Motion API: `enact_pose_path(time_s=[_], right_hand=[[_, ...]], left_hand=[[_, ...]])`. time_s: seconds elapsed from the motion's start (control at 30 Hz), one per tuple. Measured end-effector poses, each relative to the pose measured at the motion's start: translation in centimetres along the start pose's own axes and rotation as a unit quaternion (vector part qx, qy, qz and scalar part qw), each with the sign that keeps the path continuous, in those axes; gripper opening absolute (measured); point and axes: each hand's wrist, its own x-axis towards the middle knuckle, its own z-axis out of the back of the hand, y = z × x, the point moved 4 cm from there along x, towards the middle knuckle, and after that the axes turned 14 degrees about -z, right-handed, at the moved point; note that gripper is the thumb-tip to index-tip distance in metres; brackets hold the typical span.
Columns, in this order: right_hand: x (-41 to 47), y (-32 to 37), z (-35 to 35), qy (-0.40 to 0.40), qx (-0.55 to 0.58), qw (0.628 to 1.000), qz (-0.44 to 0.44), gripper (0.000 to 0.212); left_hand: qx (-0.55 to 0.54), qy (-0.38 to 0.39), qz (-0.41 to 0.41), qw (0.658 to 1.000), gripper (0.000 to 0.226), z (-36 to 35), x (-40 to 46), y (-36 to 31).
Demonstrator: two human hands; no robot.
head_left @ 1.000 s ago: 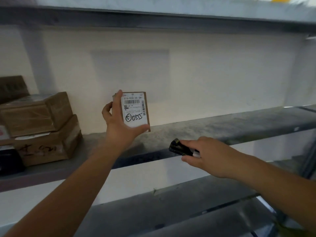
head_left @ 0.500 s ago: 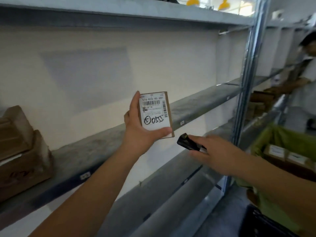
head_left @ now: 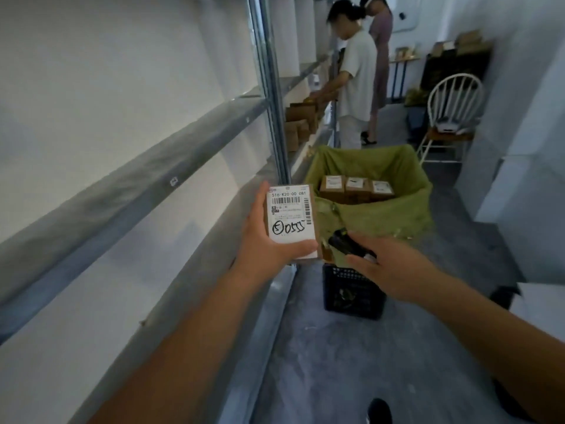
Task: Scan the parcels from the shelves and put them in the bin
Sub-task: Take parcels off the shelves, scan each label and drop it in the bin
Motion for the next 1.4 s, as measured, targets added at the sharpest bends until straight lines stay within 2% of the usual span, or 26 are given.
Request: enact_pose_path(time_s=[0.1,0.23,0.4,0.57,0.8,1.0,1.23,1.4], right_hand=[[-0.8,-5.8,-0.5,-0.003,-0.015,0.997,-0.073,0.066],[-1.3,-11.9,-0.6,-0.023,-0.025,0.987,-0.159,0.067],[1.4,-18.4,-1.1,-0.017,-0.025,0.973,-0.227,0.067],[7.0,-22.7,-0.3,0.016,-0.012,0.966,-0.257,0.066],[15.2,-24.6,1.0,0.035,0.0,0.966,-0.257,0.067],[21.0,-24.8,1.4,0.043,0.015,0.963,-0.266,0.066],[30.1,-25.2,1.1,0.041,0.021,0.957,-0.285,0.066],[37.3,-25.3,2.6,0.026,0.015,0.944,-0.328,0.067]], left_hand=[[-0.049,0.061,0.028,0.997,0.14,-5.5,-0.1,2.0],[-0.082,0.116,0.061,0.988,0.125,-12.5,0.3,4.6],[-0.11,0.167,0.109,0.974,0.134,-20.2,2.3,8.7],[-0.134,0.173,0.189,0.957,0.144,-25.8,6.1,12.5],[-0.148,0.148,0.231,0.95,0.129,-30.3,11.5,15.0],[-0.161,0.129,0.25,0.946,0.136,-31.3,17.1,17.8],[-0.193,0.121,0.273,0.935,0.124,-33.5,25.8,24.6],[-0.217,0.155,0.292,0.918,0.117,-34.8,34.0,30.7]])
